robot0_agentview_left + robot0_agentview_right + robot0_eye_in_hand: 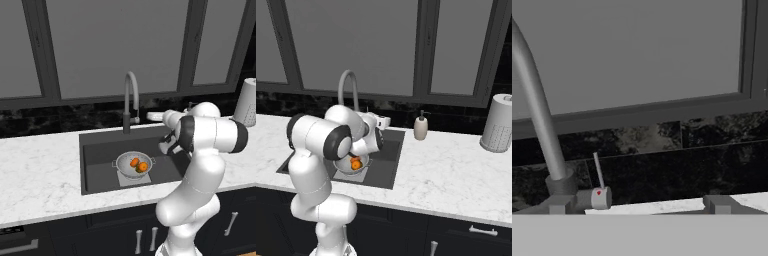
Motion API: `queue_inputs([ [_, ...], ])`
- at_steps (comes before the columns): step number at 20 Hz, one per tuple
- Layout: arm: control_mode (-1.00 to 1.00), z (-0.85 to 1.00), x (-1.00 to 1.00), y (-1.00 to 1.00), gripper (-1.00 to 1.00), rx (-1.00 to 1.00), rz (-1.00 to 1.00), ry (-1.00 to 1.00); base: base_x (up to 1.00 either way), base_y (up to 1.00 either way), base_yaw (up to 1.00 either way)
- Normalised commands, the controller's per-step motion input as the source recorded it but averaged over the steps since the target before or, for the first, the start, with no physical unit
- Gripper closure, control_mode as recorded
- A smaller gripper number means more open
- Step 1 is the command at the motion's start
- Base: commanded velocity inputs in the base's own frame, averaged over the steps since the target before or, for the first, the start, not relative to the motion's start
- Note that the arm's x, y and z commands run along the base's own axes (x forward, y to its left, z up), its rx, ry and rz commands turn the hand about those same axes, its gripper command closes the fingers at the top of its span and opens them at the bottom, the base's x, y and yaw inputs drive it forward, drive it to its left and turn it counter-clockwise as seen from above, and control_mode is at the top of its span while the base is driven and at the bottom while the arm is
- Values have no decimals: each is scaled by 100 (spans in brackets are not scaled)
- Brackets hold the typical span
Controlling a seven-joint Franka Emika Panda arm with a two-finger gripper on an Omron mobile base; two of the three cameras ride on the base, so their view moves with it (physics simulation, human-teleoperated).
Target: Put the colander in the sink, put the tangerine, kiwi, orange in the colander, and turn on the sink faucet and pour water over the colander.
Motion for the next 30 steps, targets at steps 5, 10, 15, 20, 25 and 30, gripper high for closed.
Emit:
queue_inputs([
  [5,-100,-1,0,37,-100,-4,-2,-1,0,0,0],
  [10,-100,-1,5,21,-100,-1,-4,0,0,0,0],
  [15,-100,-4,36,5,-100,0,-1,-2,0,0,0],
  [20,-100,-20,40,0,-100,0,0,-4,0,0,0],
  [25,-100,-31,44,-14,-100,0,3,-3,0,0,0],
  [30,-100,-40,38,-36,-100,1,11,-2,0,0,0],
])
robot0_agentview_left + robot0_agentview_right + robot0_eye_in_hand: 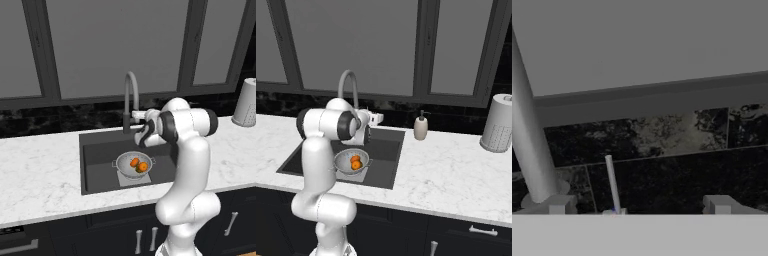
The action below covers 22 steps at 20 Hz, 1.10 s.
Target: Put the colander in the sink, put the tangerine, kiwi, orange in the colander, and turn on the sink faucet and pour water over the colander.
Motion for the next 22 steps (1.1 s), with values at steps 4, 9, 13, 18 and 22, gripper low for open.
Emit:
queue_inputs([
  [4,-100,-31,27,-36,-100,2,12,-4,0,0,0],
  [9,-100,-22,16,-13,-100,0,8,-4,0,0,0],
  [13,-100,-10,11,2,-100,0,0,-3,0,0,0],
  [18,-100,-6,3,12,-100,0,0,-1,0,0,0],
  [22,-100,-1,0,18,-100,0,0,0,0,0,0],
])
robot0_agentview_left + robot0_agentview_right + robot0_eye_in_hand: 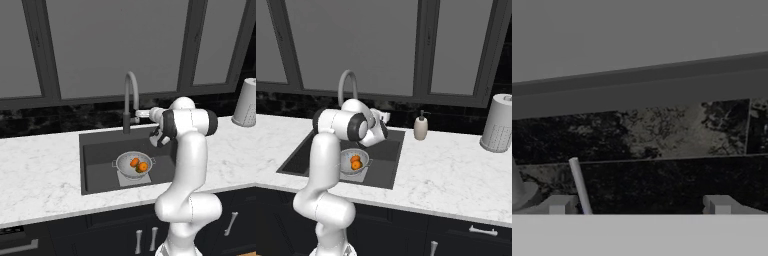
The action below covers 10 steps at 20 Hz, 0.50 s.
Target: Put the colander in the sink, put the tangerine, kiwi, orange in the colander, and turn on the sink faucet and pour water over the colander.
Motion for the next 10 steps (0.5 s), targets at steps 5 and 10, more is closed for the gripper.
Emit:
queue_inputs([
  [5,-100,-2,6,21,-100,0,0,0,0,0,0],
  [10,-100,-1,21,24,-100,0,0,0,0,0,0],
])
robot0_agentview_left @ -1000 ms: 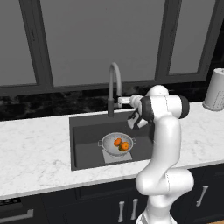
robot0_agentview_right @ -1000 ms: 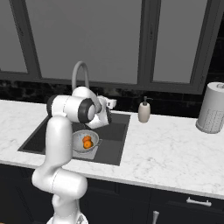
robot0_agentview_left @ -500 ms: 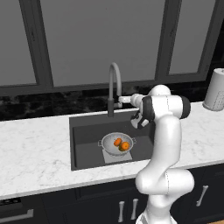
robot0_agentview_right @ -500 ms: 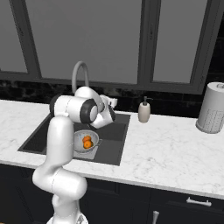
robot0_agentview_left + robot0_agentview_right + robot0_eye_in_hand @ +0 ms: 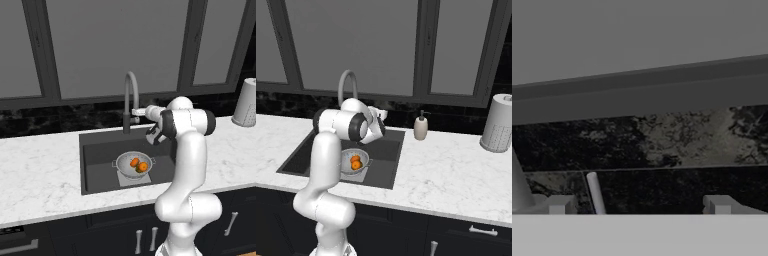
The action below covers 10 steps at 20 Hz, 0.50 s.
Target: Put the colander in the sink, put the tangerine, kiwi, orange in the colander, and turn on the sink faucet and pour water over the colander.
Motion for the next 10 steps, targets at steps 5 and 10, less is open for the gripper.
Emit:
queue_inputs([
  [5,-100,-9,13,4,-100,0,0,0,0,0,0],
  [10,-100,-13,8,0,-100,0,0,0,0,0,0],
])
